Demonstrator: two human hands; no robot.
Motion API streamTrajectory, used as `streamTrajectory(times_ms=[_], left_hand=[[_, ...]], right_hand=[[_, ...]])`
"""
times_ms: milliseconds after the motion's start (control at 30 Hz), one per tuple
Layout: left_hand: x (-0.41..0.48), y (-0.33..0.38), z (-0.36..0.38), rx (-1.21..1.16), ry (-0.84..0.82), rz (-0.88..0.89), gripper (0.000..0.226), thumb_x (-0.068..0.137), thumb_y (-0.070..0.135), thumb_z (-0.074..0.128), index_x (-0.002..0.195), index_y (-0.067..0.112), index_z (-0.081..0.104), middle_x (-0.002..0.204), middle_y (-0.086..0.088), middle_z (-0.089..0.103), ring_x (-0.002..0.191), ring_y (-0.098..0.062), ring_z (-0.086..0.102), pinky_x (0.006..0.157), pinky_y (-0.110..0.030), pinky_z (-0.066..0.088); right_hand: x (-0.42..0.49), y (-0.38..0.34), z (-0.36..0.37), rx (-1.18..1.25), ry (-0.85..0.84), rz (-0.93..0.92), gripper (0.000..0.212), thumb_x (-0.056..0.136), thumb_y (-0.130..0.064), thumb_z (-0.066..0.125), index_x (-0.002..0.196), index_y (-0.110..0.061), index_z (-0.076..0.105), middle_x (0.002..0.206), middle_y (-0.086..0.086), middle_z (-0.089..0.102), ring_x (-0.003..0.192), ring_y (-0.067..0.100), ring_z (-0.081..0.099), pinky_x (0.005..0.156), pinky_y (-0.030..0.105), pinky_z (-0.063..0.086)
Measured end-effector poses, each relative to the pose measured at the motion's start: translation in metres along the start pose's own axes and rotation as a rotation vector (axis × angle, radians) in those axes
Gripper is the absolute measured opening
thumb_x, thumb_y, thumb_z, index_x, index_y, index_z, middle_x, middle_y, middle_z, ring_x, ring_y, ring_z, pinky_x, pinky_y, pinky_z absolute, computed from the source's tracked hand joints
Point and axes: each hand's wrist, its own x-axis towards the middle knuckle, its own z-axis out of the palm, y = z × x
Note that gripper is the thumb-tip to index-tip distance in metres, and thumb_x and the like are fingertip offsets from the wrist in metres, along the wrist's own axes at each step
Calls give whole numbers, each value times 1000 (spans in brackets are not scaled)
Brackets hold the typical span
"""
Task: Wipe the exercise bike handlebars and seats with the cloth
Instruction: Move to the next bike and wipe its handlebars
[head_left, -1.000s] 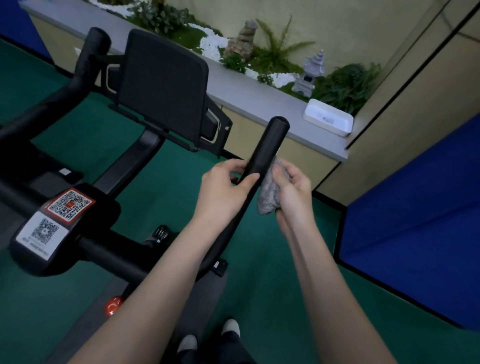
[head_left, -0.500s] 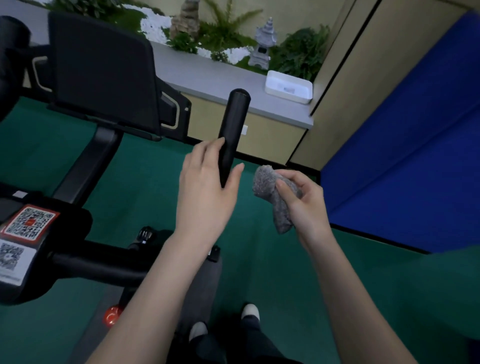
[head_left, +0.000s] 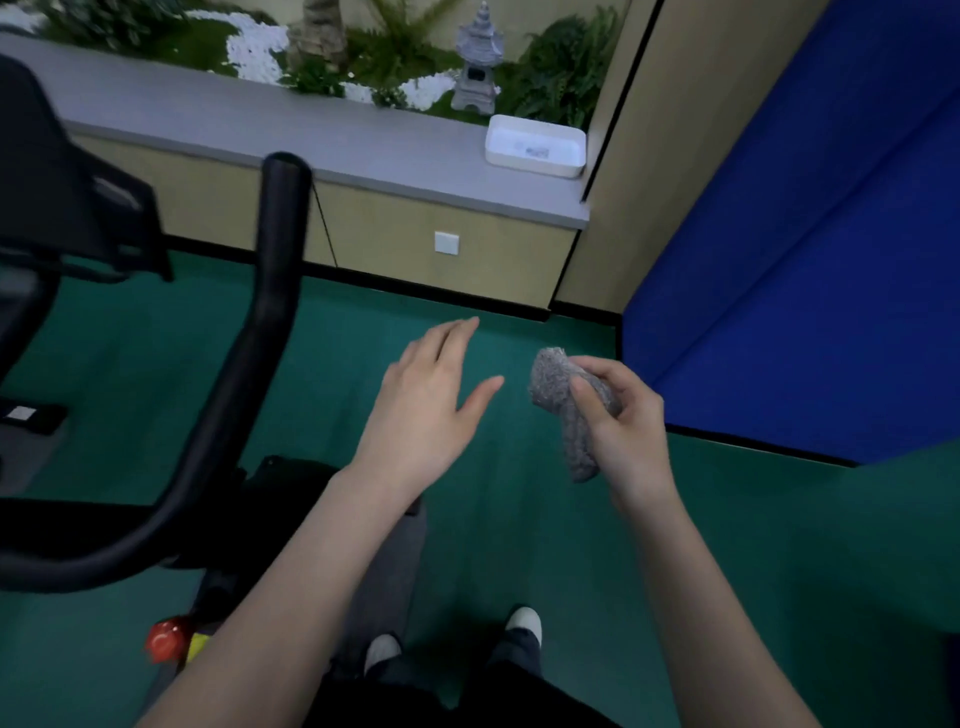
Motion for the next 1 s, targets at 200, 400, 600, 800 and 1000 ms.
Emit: streamTrajectory(times_ms=[200,400,600,800,1000], left_hand=[[20,22,64,200,-168,-41,61,95,48,43,145,15,32,150,0,36,138,-20,30,111,-38,24],[30,41,113,290,-233,-100,61,95,49,43,144,13,36,148,-3,39,138,-22,29,111,-40,22],[35,50,151,317,-352,-153,63,95,52,41,146,16,31,153,-2,29,142,-19,23,113,-40,19],[47,44,173,351,-412,-160,65,95,53,39,148,17,27,157,-2,22,144,-20,18,114,-40,16],[88,24,190,362,-395,-168,68,95,57,35,150,19,22,159,-2,12,147,-20,6,117,-41,8]], right_hand=[[20,31,-93,5,53,40,17,93,-8,57,97,-22,66,98,-4,66,89,11,63,73,25,53],[25,63,-168,73,132,134,18,93,-8,58,93,-24,66,96,-4,67,87,11,63,75,29,53],[27,83,-205,138,193,214,18,92,-5,57,96,-18,68,96,-4,69,87,9,64,83,36,53],[45,94,-205,122,182,241,18,92,-4,57,95,-18,68,99,3,69,95,21,65,89,44,52],[102,92,-193,41,139,199,20,92,-9,58,92,-27,67,97,-5,68,94,13,64,86,37,53]])
